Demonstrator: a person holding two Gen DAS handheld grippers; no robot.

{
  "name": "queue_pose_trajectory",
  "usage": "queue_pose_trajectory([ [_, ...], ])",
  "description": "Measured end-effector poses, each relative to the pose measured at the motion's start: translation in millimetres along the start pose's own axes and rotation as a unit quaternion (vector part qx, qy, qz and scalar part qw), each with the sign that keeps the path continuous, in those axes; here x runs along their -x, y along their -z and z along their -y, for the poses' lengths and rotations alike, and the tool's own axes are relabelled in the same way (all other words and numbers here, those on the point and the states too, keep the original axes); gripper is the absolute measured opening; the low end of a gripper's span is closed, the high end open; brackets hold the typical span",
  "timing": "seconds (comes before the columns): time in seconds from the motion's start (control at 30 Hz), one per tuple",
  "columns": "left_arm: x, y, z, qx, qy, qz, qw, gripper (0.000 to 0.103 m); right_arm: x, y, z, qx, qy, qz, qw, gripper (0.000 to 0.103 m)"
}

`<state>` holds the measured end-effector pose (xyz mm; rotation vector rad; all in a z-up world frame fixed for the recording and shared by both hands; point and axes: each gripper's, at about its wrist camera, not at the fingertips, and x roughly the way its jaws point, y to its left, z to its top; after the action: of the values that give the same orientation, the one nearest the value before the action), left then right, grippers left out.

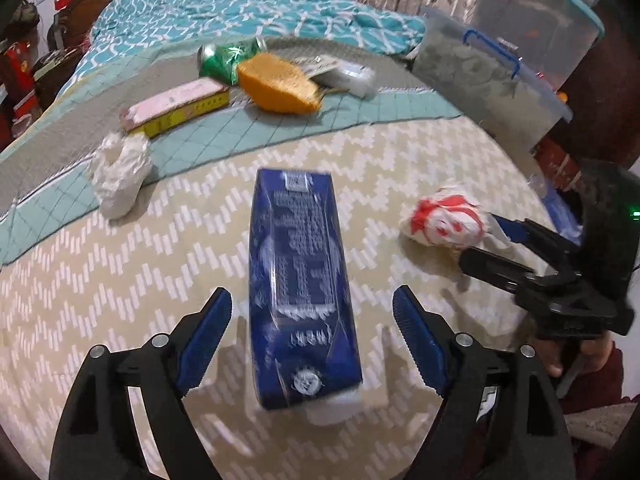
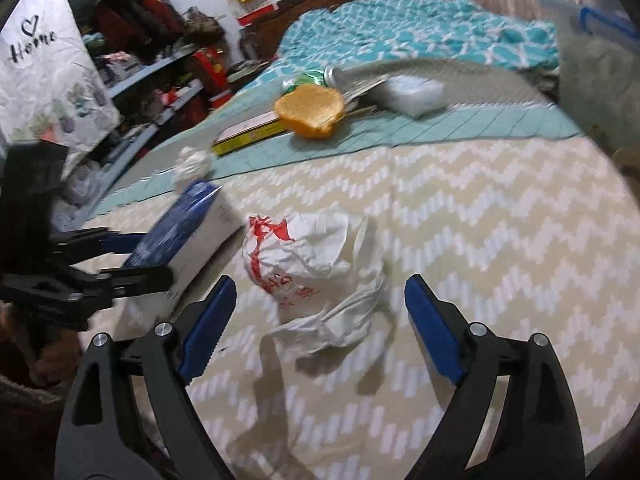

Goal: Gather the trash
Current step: 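Carry the blue carton and plastic bag to the bin and release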

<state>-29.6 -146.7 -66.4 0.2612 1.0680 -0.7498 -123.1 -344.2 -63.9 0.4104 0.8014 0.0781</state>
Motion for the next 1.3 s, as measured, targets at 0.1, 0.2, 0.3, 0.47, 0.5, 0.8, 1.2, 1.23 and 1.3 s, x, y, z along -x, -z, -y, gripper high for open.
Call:
queue_pose_trajectory([
  [0.1, -4, 4, -4, 0.012, -0.009, -0.013, 0.9998, 0.079, 2, 0, 0, -0.002, -0.011, 0.004, 1.000, 0.087],
  [0.2, -5, 5, -4, 0.013, -0.016, -0.018, 0.9996, 0.071, 3, -2, 2, -0.004, -0.013, 0.009, 1.000, 0.087],
  [0.3, -12, 4, -2, 0.009, -0.015, -0.032, 0.9993, 0.049, -6, -1, 8, -0.011, -0.036, -0.011, 0.999, 0.047],
  [0.47, -11, -10, 13, 0.006, 0.032, -0.029, 0.9990, 0.049, 14, -1, 26, -0.033, -0.043, 0.030, 0.998, 0.039],
  [0.5, -11, -16, 19, 0.004, 0.048, -0.026, 0.9985, 0.049, 21, -2, 36, -0.047, -0.039, 0.043, 0.997, 0.039],
  [0.8, -55, -98, 127, -0.091, 0.148, -0.041, 0.9839, 0.049, 92, -1, 156, -0.174, 0.065, 0.139, 0.973, 0.039],
  [1.2, -138, -213, 308, -0.160, 0.179, -0.037, 0.9699, 0.078, 157, -7, 301, -0.340, 0.173, 0.235, 0.894, 0.073],
  [1.23, -139, -217, 313, -0.156, 0.182, -0.032, 0.9703, 0.078, 160, -7, 302, -0.342, 0.174, 0.245, 0.890, 0.073],
  [1.3, -140, -218, 314, -0.154, 0.193, -0.037, 0.9682, 0.078, 168, 2, 296, -0.342, 0.187, 0.258, 0.884, 0.073],
])
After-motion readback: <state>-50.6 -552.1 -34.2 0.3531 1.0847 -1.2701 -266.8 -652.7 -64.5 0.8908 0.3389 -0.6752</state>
